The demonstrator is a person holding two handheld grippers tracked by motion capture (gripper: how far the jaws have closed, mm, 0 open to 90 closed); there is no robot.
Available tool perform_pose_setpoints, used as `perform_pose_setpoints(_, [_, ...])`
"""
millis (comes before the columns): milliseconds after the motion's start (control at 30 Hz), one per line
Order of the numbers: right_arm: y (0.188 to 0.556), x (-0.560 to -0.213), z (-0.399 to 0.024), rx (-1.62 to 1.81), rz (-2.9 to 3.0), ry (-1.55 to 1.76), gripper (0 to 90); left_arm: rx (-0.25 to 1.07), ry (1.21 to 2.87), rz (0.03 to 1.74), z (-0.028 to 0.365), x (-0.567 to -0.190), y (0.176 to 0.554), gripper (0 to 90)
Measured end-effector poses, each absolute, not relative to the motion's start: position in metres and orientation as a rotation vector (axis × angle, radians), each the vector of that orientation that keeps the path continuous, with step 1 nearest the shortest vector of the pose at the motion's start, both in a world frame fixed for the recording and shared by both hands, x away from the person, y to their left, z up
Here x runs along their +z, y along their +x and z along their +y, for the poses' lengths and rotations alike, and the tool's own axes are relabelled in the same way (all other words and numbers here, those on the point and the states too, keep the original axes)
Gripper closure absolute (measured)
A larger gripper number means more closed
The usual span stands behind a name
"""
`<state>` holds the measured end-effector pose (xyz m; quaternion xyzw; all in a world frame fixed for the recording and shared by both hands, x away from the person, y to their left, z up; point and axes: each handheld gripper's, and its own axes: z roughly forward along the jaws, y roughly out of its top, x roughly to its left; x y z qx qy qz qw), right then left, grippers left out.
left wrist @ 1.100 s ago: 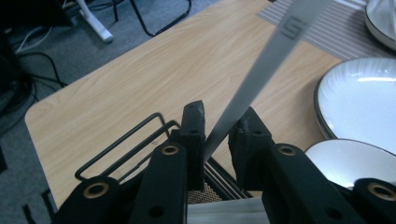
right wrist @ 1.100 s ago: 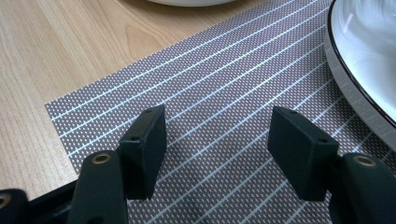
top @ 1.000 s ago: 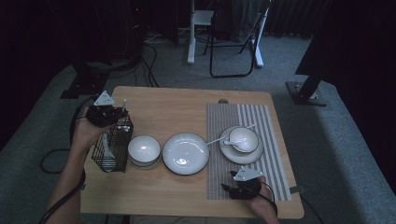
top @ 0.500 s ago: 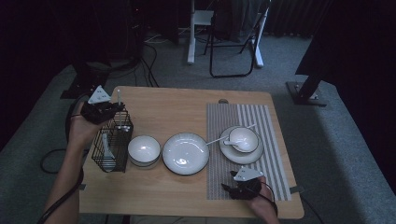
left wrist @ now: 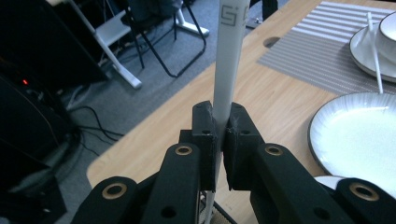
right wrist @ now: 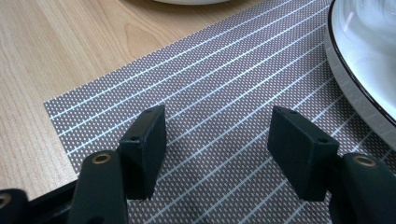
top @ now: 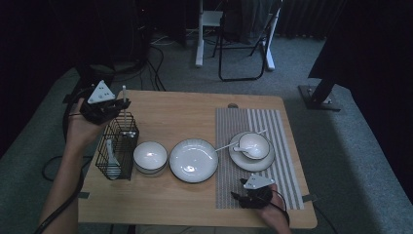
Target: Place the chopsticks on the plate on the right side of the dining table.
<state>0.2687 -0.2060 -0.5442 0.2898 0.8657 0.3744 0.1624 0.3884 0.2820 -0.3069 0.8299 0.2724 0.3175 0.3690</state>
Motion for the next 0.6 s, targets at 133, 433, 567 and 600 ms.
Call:
perform_pose_setpoints(133, [0.269,-0.544,-0.206,1.067,2.471,0.828,37.3,0.848,2.115,0.664,0.275,-0.288,0.381,84.7])
perform_pose_setpoints(433, [0.269,-0.544,-0.206,1.068,2.469,0.834,38.1,0.843,2.078,0.556,0.251,-0.255,0.365,84.7])
perform_pose_setpoints(567, [0.269,-0.544,-0.205,1.072,2.475,0.847,42.3,0.809,2.081,0.510,0.235,-0.252,0.362,84.6])
perform_pose_setpoints(600, [0.269,-0.544,-0.205,1.070,2.473,0.847,42.6,0.793,2.077,0.499,0.231,-0.252,0.362,84.6])
